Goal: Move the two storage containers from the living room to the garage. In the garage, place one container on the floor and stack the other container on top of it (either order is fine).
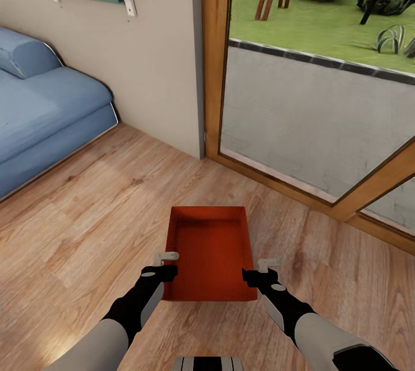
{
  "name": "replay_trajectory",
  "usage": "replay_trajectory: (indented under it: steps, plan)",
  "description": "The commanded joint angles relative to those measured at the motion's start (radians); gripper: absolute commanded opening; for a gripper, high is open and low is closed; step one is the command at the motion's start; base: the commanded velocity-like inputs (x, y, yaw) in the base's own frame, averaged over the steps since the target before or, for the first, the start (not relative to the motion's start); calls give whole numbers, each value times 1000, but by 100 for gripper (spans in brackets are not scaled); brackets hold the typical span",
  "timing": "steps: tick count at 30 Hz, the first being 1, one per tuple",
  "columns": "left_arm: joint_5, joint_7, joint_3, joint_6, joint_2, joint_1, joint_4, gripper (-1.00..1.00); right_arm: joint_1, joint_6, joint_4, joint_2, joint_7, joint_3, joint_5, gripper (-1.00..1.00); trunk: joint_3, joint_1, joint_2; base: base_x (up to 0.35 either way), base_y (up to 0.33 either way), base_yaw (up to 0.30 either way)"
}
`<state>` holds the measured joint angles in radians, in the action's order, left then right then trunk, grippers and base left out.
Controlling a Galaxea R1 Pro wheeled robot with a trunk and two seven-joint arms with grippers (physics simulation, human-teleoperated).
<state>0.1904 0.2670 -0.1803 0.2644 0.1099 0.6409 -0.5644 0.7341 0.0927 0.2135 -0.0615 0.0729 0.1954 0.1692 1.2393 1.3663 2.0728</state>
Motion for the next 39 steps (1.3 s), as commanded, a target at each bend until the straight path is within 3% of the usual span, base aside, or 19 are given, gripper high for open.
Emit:
replay_trajectory:
  steps: [1,16,39]
  plan:
    - [11,9,-7,4,-1,0,-2,100,1,4,-1,0,5,9,10,100,1,0,0,0,0,0]
    - [11,6,-6,10,-2,0,0,100,1,4,-1,1,2,10,10,100,1,0,0,47,20,0]
    - [11,3,-8,12,-28,0,-1,100,1,4,-1,12,0,12,9,100,1,0,0,7,1,0]
